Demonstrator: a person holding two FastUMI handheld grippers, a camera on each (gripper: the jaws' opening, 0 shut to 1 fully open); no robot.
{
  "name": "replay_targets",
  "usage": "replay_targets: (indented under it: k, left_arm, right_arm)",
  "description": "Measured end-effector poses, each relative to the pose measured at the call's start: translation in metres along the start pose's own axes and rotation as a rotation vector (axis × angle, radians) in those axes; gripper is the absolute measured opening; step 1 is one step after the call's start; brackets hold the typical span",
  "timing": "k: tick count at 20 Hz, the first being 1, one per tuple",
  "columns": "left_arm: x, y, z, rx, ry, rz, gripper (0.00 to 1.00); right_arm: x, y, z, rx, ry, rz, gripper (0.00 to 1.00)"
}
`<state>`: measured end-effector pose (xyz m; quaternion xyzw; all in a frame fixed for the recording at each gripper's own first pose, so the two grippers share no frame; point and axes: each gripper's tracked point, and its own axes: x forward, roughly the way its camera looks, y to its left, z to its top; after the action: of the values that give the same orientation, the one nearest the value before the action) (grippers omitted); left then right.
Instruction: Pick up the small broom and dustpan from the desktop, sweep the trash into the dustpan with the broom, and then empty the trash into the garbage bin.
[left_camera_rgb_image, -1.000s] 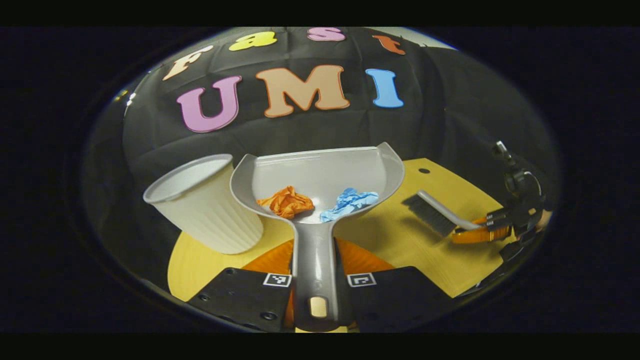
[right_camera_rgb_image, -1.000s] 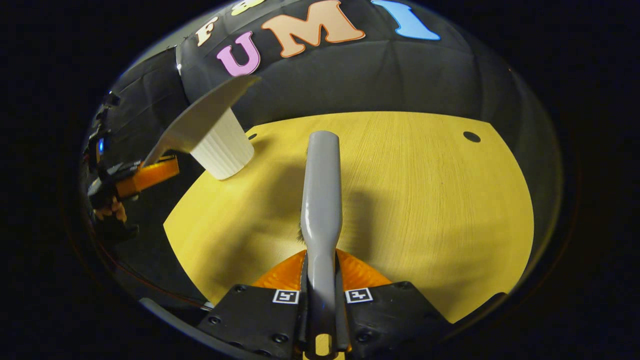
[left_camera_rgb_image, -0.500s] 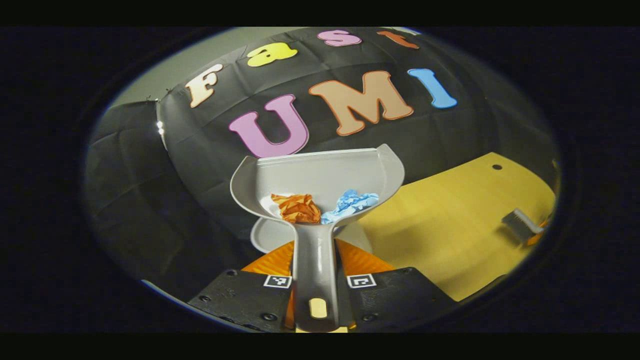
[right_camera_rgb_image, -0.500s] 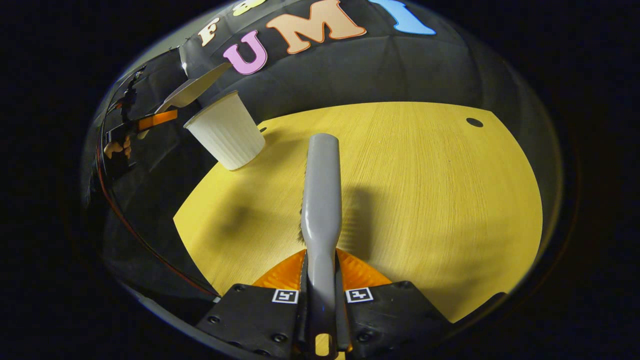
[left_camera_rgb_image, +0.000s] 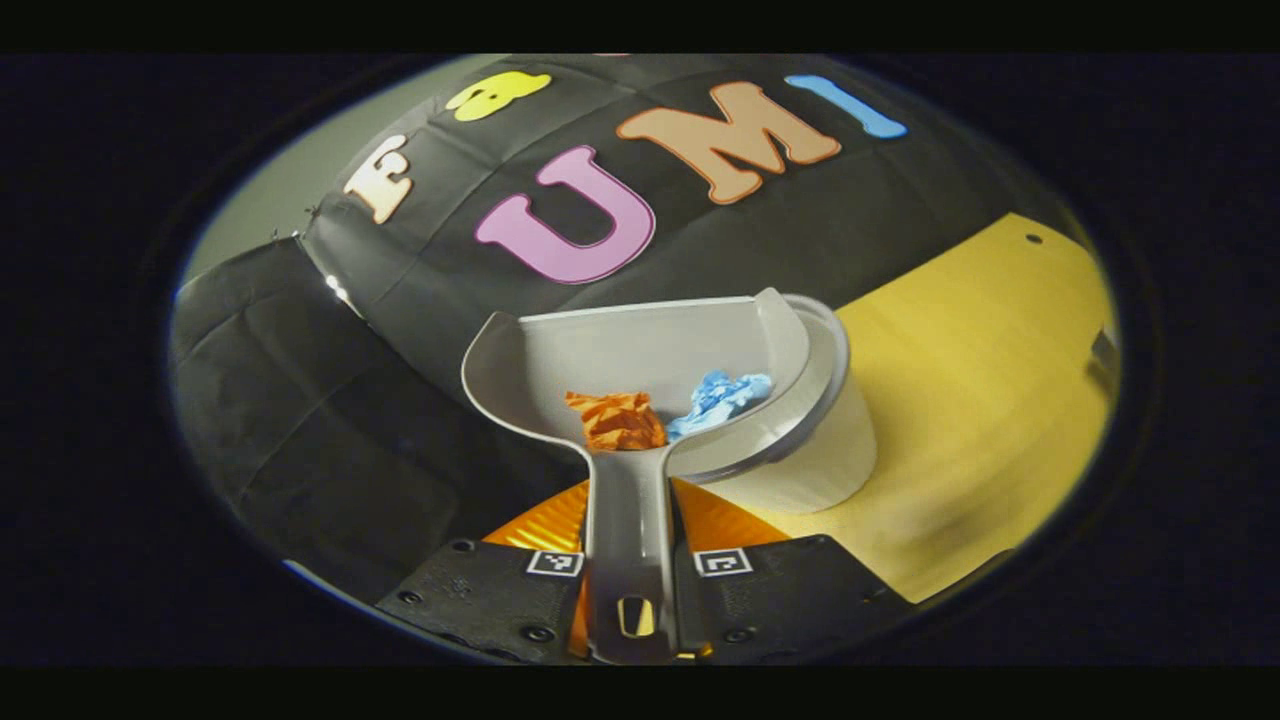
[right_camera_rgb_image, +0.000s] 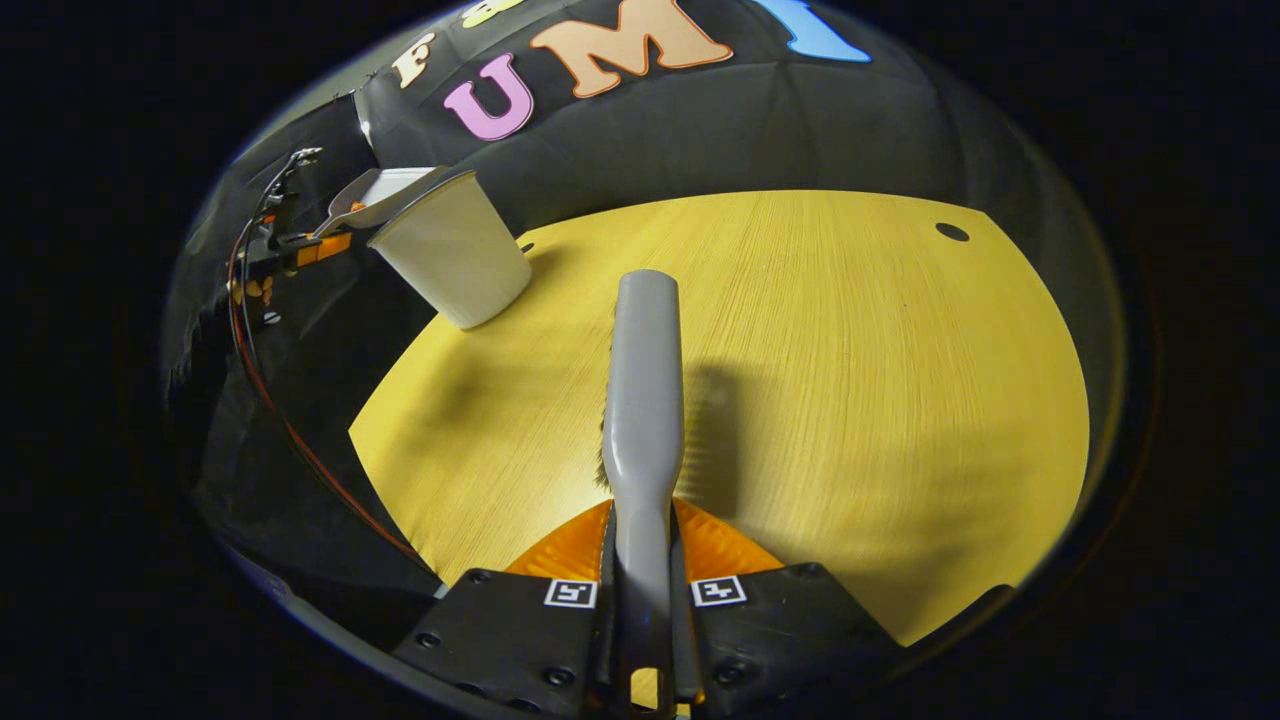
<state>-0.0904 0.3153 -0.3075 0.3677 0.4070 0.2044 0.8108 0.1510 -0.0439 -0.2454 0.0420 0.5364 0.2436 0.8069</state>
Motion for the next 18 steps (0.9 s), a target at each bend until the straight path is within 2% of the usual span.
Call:
replay_targets:
  k: [3,7,14,16,18]
  left_arm:
    - [0.008,0.013,-0.004,0.137,0.01,0.021,0.25]
    - [0.004,0.033,-0.004,0.444,0.024,0.089,0.27]
    - [-0.008,0.055,0.007,0.882,0.048,0.149,0.27]
    - [-0.01,0.054,0.011,0.94,0.043,0.17,0.26]
    - [-0.01,0.052,0.007,0.893,0.045,0.153,0.25]
  right_arm:
    - [-0.003,-0.001,0.001,-0.022,0.032,-0.005,0.19]
    - [-0.005,-0.002,0.003,-0.033,0.041,-0.004,0.19]
    - [-0.005,-0.003,0.003,-0.05,0.05,-0.003,0.19]
    - [-0.007,-0.004,0.005,-0.057,0.057,-0.004,0.18]
    - [-0.011,-0.004,0.008,-0.064,0.056,-0.002,0.19]
